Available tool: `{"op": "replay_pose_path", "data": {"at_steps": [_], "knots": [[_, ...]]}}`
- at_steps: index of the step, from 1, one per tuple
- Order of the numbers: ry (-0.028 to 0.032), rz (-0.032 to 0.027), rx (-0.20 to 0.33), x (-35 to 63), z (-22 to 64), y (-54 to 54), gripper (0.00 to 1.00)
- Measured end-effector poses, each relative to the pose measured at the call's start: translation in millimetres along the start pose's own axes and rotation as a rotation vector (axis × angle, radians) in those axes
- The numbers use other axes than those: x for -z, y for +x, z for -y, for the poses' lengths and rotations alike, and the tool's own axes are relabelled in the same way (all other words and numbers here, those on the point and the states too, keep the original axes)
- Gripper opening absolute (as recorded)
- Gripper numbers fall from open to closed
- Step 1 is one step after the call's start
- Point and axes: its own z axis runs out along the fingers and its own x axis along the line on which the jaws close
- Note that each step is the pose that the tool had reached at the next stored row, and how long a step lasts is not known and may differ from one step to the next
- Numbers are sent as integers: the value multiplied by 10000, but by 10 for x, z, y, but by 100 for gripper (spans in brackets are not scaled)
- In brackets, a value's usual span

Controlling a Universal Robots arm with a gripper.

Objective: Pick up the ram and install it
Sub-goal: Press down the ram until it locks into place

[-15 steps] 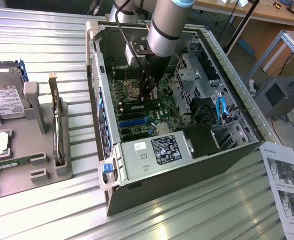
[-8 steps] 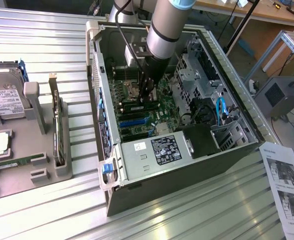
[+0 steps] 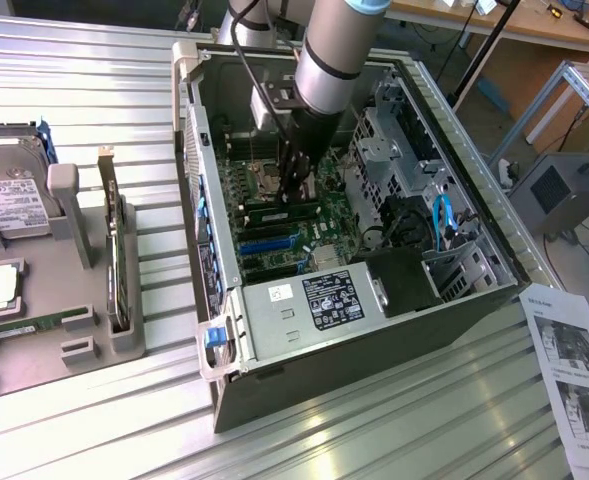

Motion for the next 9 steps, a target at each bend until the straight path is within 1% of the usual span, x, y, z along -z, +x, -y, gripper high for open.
{"op": "replay_pose_path", "data": {"at_steps": [1,2,3,5,6,9], "knots": [[-4,-8,-1,72,-4,-1,11],[-3,-5,-2,110,-6,-1,11],[-3,-7,-3,193,-9,-3,11],[-3,-8,-3,310,-14,-5,11],[-4,-9,-3,385,-17,-7,11],[-3,-7,-2,532,-23,-10,11]]}}
